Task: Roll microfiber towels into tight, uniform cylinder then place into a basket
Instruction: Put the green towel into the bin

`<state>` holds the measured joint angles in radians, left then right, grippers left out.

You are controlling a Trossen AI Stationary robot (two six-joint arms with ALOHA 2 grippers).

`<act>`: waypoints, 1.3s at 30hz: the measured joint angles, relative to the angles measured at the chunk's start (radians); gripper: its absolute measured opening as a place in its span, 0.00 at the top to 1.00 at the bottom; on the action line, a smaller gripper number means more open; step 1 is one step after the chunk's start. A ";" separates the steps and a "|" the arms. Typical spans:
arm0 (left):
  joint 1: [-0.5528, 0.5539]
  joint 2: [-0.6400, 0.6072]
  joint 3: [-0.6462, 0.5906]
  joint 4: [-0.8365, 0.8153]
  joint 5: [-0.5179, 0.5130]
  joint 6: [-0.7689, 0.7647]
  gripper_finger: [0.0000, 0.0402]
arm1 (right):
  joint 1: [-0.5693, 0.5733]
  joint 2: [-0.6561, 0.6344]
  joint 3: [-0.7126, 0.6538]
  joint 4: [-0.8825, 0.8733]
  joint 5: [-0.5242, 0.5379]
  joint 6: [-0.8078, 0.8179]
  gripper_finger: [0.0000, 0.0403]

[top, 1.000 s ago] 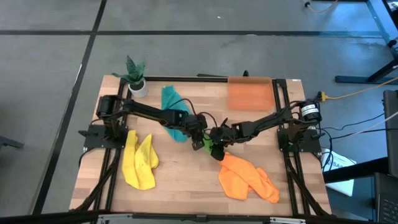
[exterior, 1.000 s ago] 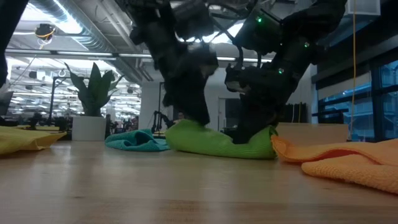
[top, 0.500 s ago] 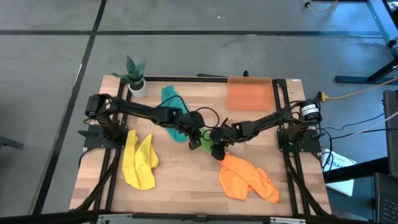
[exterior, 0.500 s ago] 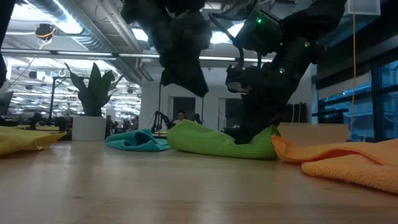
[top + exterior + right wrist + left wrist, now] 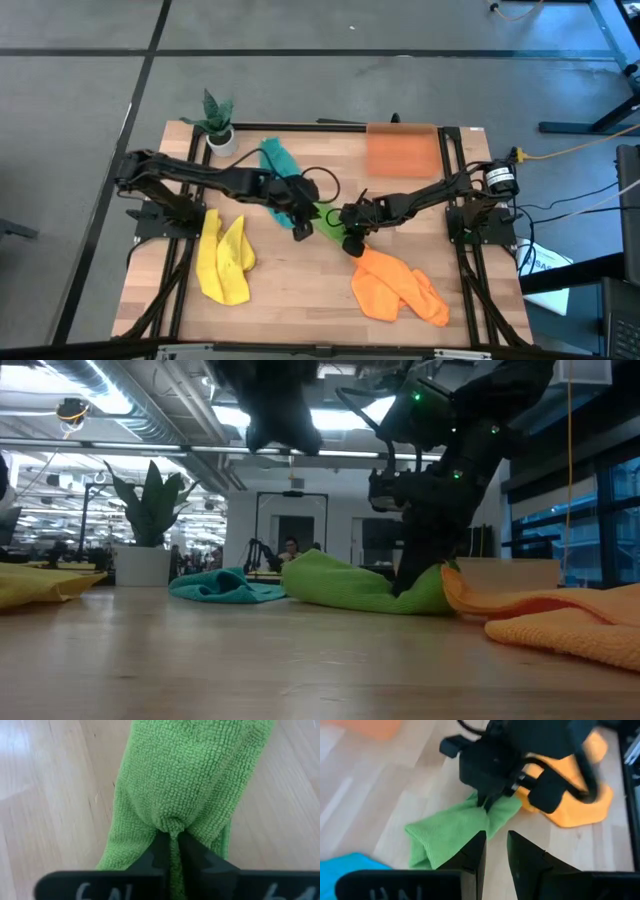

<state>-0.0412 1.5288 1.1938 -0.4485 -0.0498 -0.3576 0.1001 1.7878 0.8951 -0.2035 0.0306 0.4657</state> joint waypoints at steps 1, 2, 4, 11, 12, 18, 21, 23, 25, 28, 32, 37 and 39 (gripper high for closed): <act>-0.001 -0.010 0.000 0.002 -0.002 0.000 0.83 | 0.000 0.000 -0.001 0.000 0.000 0.000 0.96; -0.003 -0.020 0.000 0.002 -0.006 0.000 0.83 | 0.000 0.000 -0.001 0.000 -0.002 -0.001 0.96; -0.009 -0.041 0.000 -0.014 -0.015 -0.001 0.83 | 0.000 0.001 -0.001 0.001 -0.002 -0.010 0.96; -0.027 -0.092 0.000 -0.027 -0.021 -0.004 0.83 | -0.019 -0.004 0.034 -0.054 0.004 -0.060 0.96; -0.030 -0.098 0.000 -0.024 -0.021 -0.005 0.83 | -0.025 -0.003 0.042 -0.069 0.004 -0.066 0.97; -0.044 -0.110 0.000 -0.031 -0.046 -0.005 0.83 | -0.055 -0.001 0.106 -0.201 0.025 -0.102 0.97; -0.045 -0.111 0.000 -0.032 -0.046 -0.005 0.83 | -0.068 -0.001 0.138 -0.270 0.052 -0.102 0.97; -0.048 -0.111 0.000 -0.033 -0.046 -0.006 0.83 | -0.078 -0.001 0.161 -0.309 0.077 -0.086 0.97; -0.048 -0.111 0.000 -0.033 -0.046 -0.006 0.83 | -0.088 -0.001 0.183 -0.330 0.096 -0.077 0.97; -0.048 -0.111 0.000 -0.033 -0.046 -0.006 0.83 | -0.097 -0.001 0.222 -0.362 0.109 -0.078 0.97; -0.048 -0.111 0.000 -0.034 -0.046 -0.005 0.83 | -0.100 -0.002 0.273 -0.417 0.164 -0.078 0.97; -0.048 -0.111 0.000 -0.034 -0.046 0.001 0.83 | -0.105 -0.002 0.286 -0.390 0.074 -0.105 0.97; -0.048 -0.111 0.000 -0.034 -0.046 0.003 0.83 | -0.104 0.003 0.263 -0.354 0.051 -0.096 0.97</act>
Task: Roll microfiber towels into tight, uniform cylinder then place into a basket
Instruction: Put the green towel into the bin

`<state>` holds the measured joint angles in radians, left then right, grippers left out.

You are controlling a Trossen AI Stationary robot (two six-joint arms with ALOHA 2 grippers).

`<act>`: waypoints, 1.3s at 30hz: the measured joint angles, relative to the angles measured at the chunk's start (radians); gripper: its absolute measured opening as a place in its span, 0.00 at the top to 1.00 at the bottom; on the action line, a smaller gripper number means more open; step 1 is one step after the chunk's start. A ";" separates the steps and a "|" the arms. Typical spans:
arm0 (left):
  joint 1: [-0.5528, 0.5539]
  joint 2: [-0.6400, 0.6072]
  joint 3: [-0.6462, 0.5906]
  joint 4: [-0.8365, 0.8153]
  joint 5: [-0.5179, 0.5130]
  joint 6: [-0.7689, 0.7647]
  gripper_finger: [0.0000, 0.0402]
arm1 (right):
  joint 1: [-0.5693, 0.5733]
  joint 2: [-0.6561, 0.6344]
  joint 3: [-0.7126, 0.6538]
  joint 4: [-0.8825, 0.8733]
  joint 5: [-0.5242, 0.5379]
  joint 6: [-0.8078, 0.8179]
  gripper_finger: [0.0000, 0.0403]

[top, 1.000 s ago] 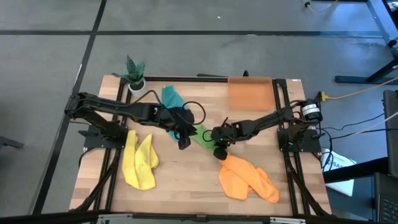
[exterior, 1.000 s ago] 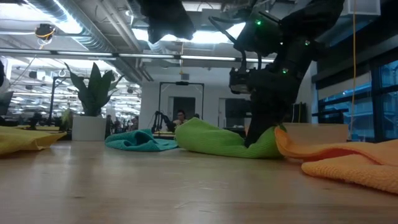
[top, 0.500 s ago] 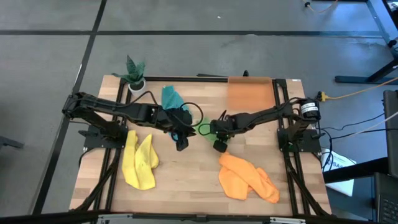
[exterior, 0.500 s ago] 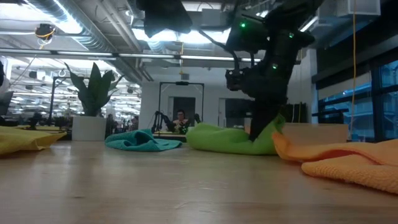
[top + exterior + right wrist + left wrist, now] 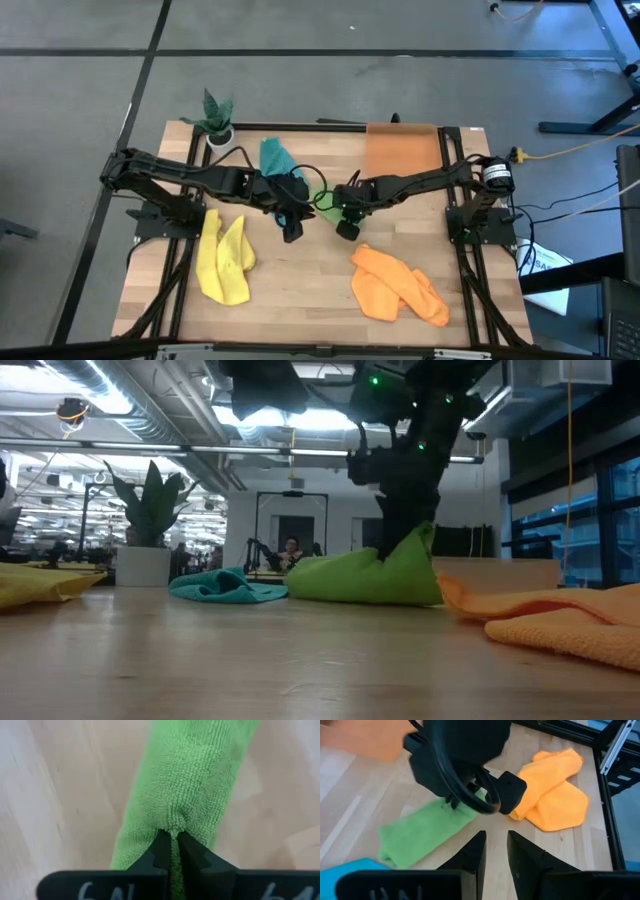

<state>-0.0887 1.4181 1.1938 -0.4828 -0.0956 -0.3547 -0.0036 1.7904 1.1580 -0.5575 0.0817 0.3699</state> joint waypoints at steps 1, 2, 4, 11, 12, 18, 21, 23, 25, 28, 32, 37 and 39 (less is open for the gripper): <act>0.000 0.000 0.000 0.000 0.000 0.003 0.83 | 0.000 0.000 -0.017 0.012 -0.002 0.017 0.97; 0.000 0.000 0.000 -0.001 0.000 0.006 0.83 | 0.001 0.000 -0.035 0.033 -0.005 0.032 0.97; 0.000 0.000 0.000 -0.003 0.000 0.007 0.83 | 0.000 0.000 -0.072 0.094 -0.013 0.059 0.97; 0.000 0.000 0.000 -0.003 0.000 0.009 0.83 | 0.000 0.001 -0.173 0.206 -0.056 0.110 0.97; 0.000 0.000 0.000 -0.003 0.000 0.009 0.83 | 0.000 0.000 -0.179 0.213 -0.057 0.120 0.97; 0.000 0.000 0.000 -0.003 0.000 0.008 0.83 | 0.000 -0.002 -0.194 0.256 -0.077 0.125 0.92; 0.000 0.000 0.000 -0.003 0.000 0.001 0.83 | -0.001 0.000 -0.195 0.298 -0.117 0.114 0.85; 0.000 0.000 0.000 -0.003 0.000 0.000 0.83 | 0.000 0.000 -0.195 0.317 -0.132 0.133 0.79; 0.000 0.000 0.000 -0.003 0.000 -0.001 0.83 | 0.000 0.000 -0.195 0.318 -0.133 0.163 0.73; 0.000 0.000 0.000 -0.003 0.000 -0.001 0.83 | 0.000 0.000 -0.195 0.320 -0.133 0.177 0.64; 0.000 0.000 0.000 -0.003 0.000 -0.001 0.83 | 0.000 0.000 -0.195 0.320 -0.111 0.200 0.53; 0.000 0.000 0.000 -0.003 0.000 -0.001 0.83 | -0.001 0.000 -0.188 0.323 -0.103 0.228 0.50; 0.000 0.000 0.000 -0.003 0.000 -0.001 0.83 | -0.001 0.000 -0.170 0.312 -0.102 0.225 0.51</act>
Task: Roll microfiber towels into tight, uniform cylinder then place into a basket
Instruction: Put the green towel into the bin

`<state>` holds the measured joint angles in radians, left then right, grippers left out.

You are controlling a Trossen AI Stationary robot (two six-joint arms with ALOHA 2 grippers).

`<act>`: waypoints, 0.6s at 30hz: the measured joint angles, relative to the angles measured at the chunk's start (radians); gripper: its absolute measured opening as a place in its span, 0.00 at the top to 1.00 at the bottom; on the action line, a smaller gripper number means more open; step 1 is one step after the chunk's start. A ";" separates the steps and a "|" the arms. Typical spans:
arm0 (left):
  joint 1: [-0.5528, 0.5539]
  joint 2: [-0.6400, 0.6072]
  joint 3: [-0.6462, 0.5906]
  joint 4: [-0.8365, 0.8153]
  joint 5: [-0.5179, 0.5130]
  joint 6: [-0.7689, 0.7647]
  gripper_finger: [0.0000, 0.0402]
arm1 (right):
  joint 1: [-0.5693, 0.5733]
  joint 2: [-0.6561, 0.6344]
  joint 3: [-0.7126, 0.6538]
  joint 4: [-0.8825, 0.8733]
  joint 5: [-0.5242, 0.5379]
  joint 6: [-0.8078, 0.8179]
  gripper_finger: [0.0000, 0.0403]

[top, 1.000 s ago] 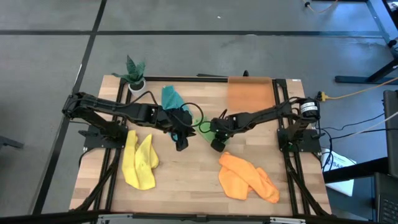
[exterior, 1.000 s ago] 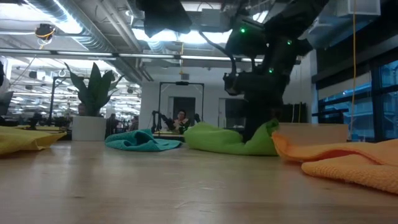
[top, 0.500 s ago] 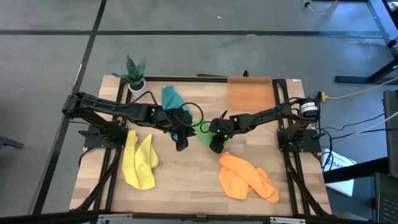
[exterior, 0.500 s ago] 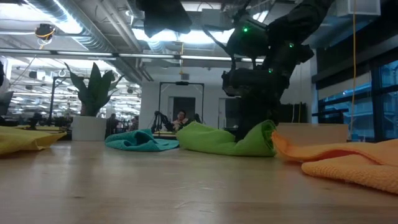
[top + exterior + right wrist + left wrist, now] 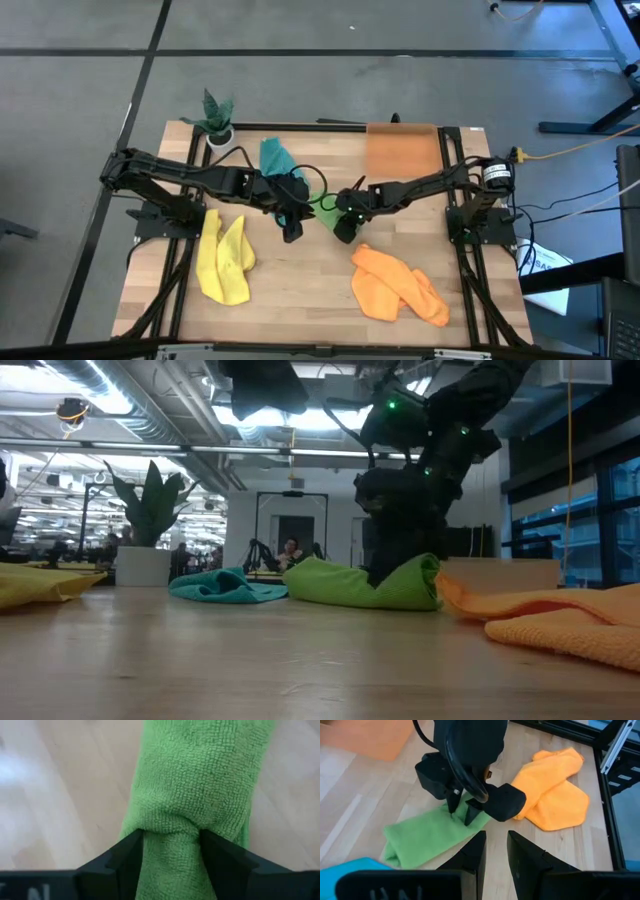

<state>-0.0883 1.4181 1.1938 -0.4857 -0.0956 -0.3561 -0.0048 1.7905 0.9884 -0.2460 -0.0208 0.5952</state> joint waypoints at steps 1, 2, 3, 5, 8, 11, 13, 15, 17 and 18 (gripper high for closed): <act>0.000 0.000 0.000 0.000 0.000 0.000 0.83 | 0.000 0.000 0.014 -0.007 0.000 0.003 0.51; 0.000 0.000 0.000 0.000 0.000 0.000 0.83 | 0.000 0.000 0.029 -0.016 0.000 0.003 0.52; 0.000 0.000 0.000 0.000 0.000 0.000 0.83 | 0.000 0.000 0.044 -0.026 0.000 0.002 0.52; 0.000 0.000 0.000 0.000 0.000 0.000 0.83 | 0.000 0.000 0.072 -0.040 0.001 -0.004 0.53; 0.000 0.000 0.000 0.000 0.000 0.000 0.83 | -0.002 -0.002 0.095 -0.048 0.017 -0.028 0.55; 0.000 0.000 0.000 0.000 0.000 0.000 0.83 | -0.002 -0.002 0.086 -0.053 0.029 -0.028 0.56; 0.000 0.000 0.000 0.000 0.000 -0.001 0.83 | -0.002 0.001 0.075 -0.056 0.036 -0.028 0.56; 0.000 0.000 0.000 0.000 0.000 0.000 0.83 | -0.002 0.009 0.066 -0.056 0.058 -0.029 0.56; 0.000 0.000 0.000 0.000 0.000 -0.001 0.83 | -0.002 0.024 0.066 -0.057 0.072 -0.028 0.56; 0.000 0.000 0.000 0.000 0.000 -0.002 0.83 | -0.002 0.033 0.066 -0.056 0.072 -0.024 0.56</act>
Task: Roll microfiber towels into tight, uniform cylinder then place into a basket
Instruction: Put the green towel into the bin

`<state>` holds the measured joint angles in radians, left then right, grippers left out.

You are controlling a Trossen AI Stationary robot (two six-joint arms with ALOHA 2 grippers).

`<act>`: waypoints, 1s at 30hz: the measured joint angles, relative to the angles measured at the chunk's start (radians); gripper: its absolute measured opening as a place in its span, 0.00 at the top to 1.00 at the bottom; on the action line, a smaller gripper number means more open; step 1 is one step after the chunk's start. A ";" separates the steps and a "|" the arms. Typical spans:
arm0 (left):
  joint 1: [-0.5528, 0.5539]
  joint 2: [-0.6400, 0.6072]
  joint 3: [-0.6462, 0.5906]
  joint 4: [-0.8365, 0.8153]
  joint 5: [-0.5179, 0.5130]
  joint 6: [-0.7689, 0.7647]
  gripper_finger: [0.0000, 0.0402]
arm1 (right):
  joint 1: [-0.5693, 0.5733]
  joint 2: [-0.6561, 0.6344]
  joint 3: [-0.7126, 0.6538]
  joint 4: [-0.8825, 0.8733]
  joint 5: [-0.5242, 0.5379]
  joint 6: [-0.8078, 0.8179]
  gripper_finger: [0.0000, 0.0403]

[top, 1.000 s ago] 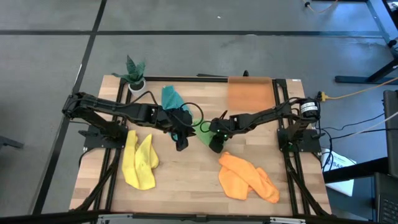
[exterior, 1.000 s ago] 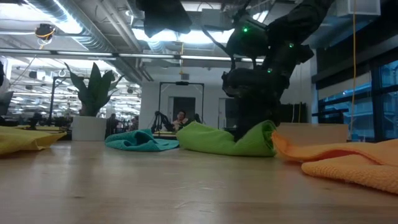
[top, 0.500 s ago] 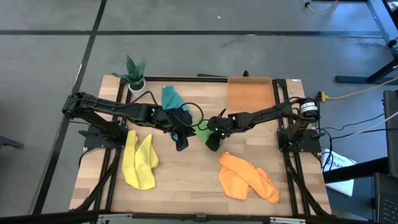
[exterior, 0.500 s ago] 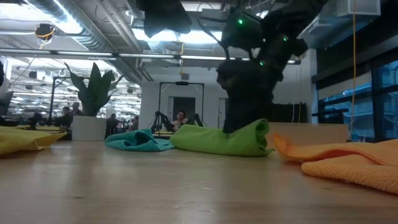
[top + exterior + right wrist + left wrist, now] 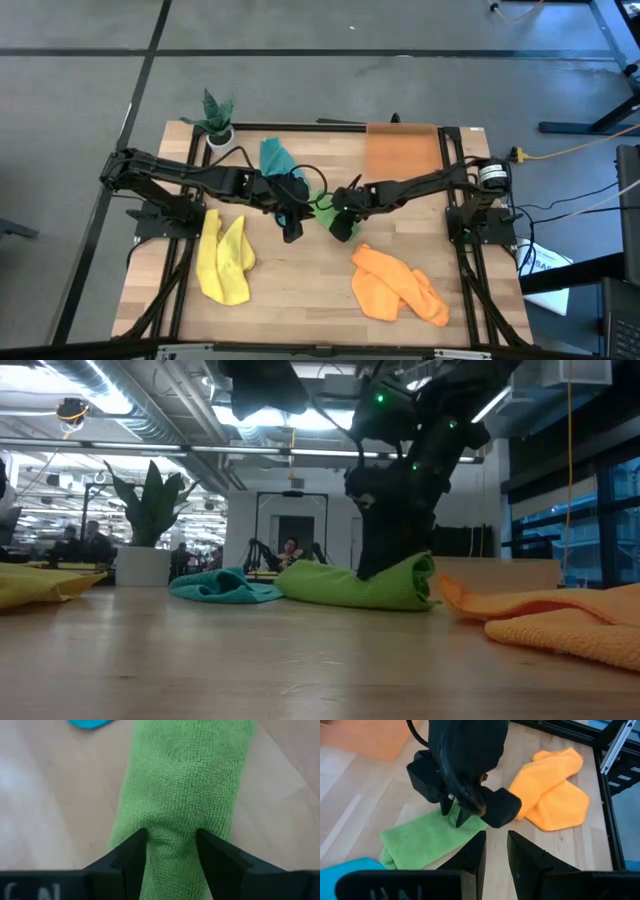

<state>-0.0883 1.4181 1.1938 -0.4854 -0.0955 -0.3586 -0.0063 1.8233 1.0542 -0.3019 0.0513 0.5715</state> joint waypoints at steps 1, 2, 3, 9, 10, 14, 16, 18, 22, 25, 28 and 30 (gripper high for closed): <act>0.000 0.000 0.000 0.000 0.000 -0.001 0.83 | 0.000 0.009 0.000 0.007 -0.001 0.000 0.56; 0.000 0.000 0.000 0.000 0.000 -0.003 0.83 | 0.000 0.021 0.000 0.007 -0.004 0.001 0.56; 0.000 0.000 0.000 0.000 0.000 -0.005 0.83 | 0.000 0.034 0.000 0.008 -0.011 0.001 0.56; 0.000 0.000 0.000 0.000 0.000 -0.006 0.83 | 0.000 0.083 0.006 0.030 -0.056 0.001 0.57; 0.000 0.000 0.000 0.000 0.000 -0.006 0.83 | 0.000 0.086 0.006 0.034 -0.057 0.000 0.57; 0.000 0.000 0.000 0.000 0.001 -0.006 0.83 | 0.000 0.094 0.005 0.039 -0.062 0.001 0.60; 0.000 0.000 0.000 0.000 0.001 -0.006 0.83 | -0.001 0.095 0.005 0.036 -0.062 0.000 0.67; 0.000 0.000 0.000 0.000 0.000 -0.006 0.83 | -0.002 0.096 0.005 0.035 -0.064 -0.001 0.78; 0.000 0.000 0.000 0.000 0.001 -0.006 0.83 | -0.001 0.096 0.004 0.035 -0.069 -0.019 0.96; 0.000 0.000 0.000 0.000 0.001 -0.006 0.83 | -0.001 0.089 0.002 0.033 -0.065 -0.024 0.96; 0.000 0.000 0.000 0.000 0.001 -0.006 0.83 | 0.002 0.057 -0.002 0.015 -0.023 -0.027 0.96; 0.000 0.000 0.000 0.000 0.004 -0.006 0.83 | -0.003 0.026 -0.007 -0.019 -0.002 -0.030 0.96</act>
<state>-0.0883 1.4181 1.1934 -0.4856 -0.0918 -0.3644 -0.0089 1.8494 1.0471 -0.3210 0.0496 0.5413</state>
